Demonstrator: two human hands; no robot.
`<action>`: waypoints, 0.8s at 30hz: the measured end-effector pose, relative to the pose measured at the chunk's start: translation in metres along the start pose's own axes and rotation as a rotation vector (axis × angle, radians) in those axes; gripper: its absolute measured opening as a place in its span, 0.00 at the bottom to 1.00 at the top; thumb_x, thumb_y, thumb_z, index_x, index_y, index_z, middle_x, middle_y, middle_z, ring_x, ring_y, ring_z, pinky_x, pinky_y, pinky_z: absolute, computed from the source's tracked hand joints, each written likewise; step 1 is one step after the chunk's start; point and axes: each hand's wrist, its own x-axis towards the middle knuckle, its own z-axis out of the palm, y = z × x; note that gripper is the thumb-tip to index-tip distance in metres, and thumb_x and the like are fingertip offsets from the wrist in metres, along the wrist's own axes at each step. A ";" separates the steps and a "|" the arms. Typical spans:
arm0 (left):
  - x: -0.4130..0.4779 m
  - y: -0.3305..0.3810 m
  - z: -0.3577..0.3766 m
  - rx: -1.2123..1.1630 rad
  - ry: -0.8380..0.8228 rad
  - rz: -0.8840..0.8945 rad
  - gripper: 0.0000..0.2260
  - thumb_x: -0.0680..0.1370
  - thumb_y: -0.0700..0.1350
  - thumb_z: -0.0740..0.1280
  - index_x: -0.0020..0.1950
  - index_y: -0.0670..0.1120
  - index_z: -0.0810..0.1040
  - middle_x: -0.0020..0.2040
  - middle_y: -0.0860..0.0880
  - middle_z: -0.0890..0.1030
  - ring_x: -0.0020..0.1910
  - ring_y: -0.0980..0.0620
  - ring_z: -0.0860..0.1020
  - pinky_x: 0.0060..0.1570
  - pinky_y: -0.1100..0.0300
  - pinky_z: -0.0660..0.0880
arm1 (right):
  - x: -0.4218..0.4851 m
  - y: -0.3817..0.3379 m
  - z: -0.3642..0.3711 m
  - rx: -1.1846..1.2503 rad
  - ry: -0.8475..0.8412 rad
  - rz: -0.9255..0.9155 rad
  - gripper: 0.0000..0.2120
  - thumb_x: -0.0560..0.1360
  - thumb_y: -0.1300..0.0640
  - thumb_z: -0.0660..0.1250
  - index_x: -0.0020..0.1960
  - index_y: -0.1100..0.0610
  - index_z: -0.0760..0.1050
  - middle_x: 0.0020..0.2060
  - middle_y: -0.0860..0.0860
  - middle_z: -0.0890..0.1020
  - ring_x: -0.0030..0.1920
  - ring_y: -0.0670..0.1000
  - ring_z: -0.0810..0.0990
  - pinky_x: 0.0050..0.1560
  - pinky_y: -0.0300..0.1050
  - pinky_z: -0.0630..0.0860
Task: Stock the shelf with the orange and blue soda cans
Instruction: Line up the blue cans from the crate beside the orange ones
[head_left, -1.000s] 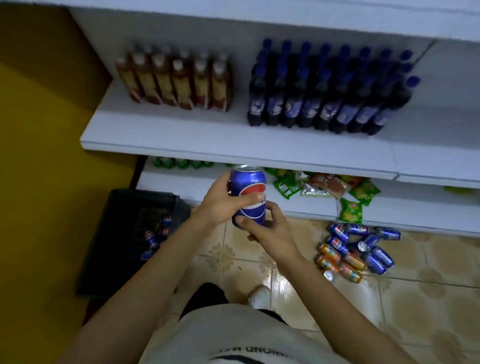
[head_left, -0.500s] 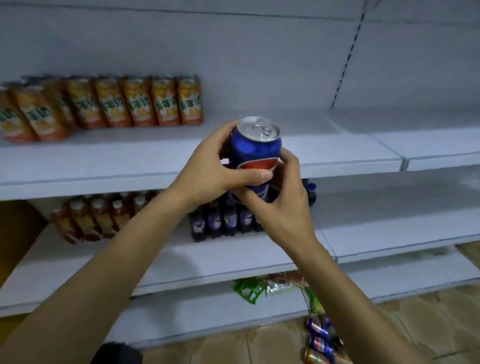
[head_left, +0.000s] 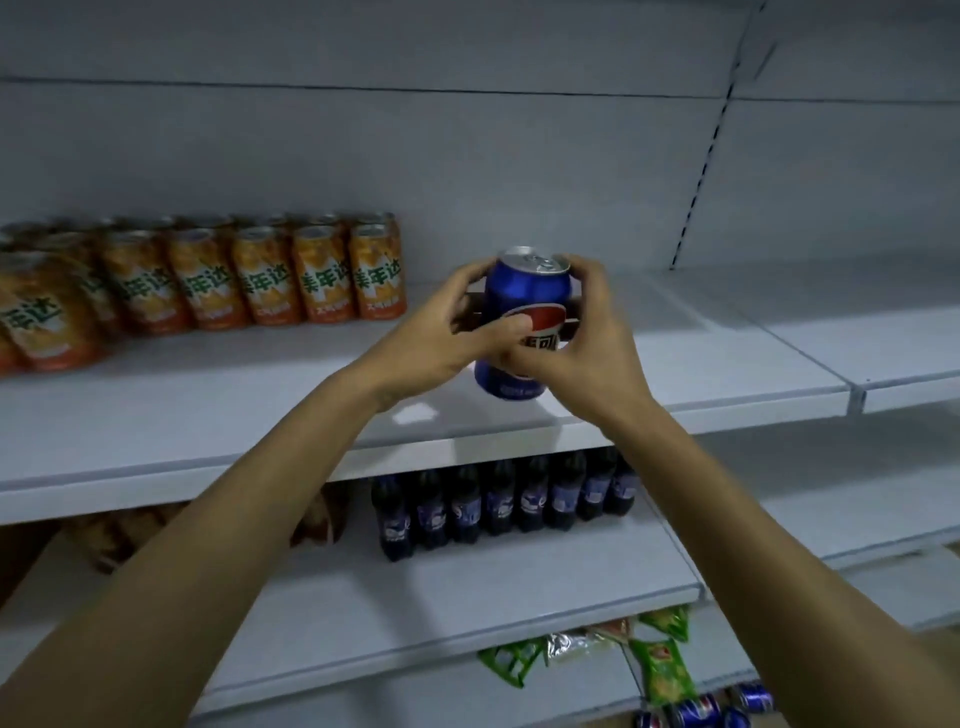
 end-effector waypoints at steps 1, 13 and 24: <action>0.002 -0.011 -0.003 0.034 -0.015 -0.045 0.43 0.66 0.56 0.76 0.75 0.54 0.57 0.65 0.56 0.73 0.61 0.62 0.74 0.56 0.68 0.73 | 0.011 0.006 -0.001 0.017 -0.002 0.029 0.40 0.63 0.56 0.79 0.68 0.50 0.61 0.54 0.44 0.75 0.51 0.46 0.78 0.46 0.33 0.76; 0.139 -0.066 0.023 0.364 0.412 -0.194 0.23 0.64 0.51 0.79 0.54 0.49 0.74 0.46 0.52 0.81 0.45 0.52 0.80 0.39 0.62 0.74 | 0.160 0.070 0.002 0.044 -0.224 0.176 0.30 0.66 0.55 0.77 0.62 0.54 0.66 0.45 0.44 0.75 0.50 0.52 0.79 0.50 0.51 0.80; 0.226 -0.103 0.003 0.356 0.678 -0.326 0.29 0.67 0.48 0.77 0.62 0.42 0.70 0.55 0.48 0.78 0.52 0.49 0.77 0.43 0.61 0.68 | 0.268 0.129 0.046 0.039 -0.326 0.190 0.36 0.65 0.57 0.79 0.67 0.61 0.64 0.62 0.57 0.75 0.60 0.57 0.76 0.55 0.47 0.75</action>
